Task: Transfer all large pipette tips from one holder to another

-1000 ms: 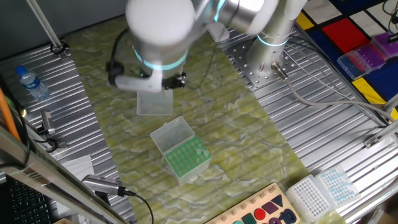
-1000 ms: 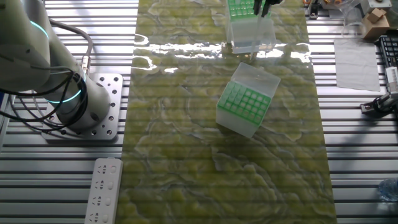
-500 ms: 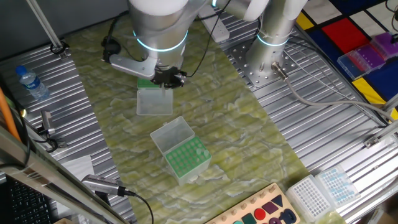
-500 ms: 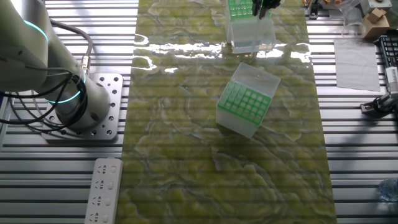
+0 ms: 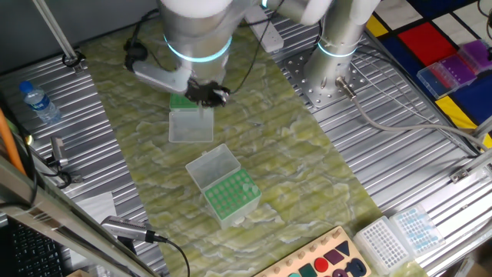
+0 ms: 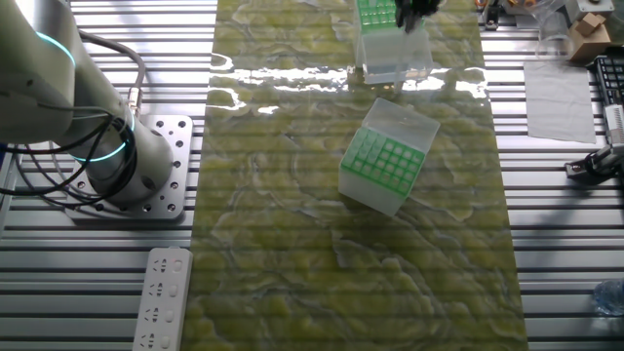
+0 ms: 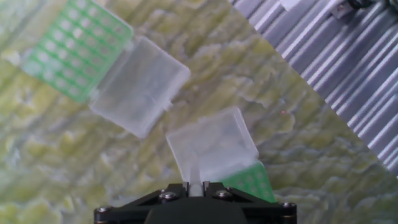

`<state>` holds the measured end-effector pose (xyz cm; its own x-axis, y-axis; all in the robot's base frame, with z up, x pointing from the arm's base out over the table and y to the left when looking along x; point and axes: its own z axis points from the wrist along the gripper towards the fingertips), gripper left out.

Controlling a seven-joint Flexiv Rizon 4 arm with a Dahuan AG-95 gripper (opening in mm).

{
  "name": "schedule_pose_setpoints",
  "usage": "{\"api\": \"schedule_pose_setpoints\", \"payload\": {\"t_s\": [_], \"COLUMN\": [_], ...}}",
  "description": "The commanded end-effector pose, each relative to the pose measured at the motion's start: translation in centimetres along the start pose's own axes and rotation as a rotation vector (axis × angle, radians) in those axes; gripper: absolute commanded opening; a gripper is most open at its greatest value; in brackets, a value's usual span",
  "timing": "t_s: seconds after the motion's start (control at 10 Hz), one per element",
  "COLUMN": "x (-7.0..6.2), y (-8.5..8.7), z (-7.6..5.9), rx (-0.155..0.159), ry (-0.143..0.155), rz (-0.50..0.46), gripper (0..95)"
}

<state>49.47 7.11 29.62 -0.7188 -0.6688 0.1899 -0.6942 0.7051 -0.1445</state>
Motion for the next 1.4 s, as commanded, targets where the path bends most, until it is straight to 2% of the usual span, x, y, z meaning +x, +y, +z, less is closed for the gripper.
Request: {"api": "schedule_pose_setpoints", "payload": {"t_s": [0.1,0.5,1.4], "x": [2.1,3.7,4.5], "y": [-1.0,-2.1,-2.5], "z": [0.5,1.5,2.6], "rx": [0.023,0.046,0.094], "ry": [-0.016,-0.015,-0.014], "rz": [-0.094,-0.129,-0.168], "gripper": [0.0,0.0,0.0]}}
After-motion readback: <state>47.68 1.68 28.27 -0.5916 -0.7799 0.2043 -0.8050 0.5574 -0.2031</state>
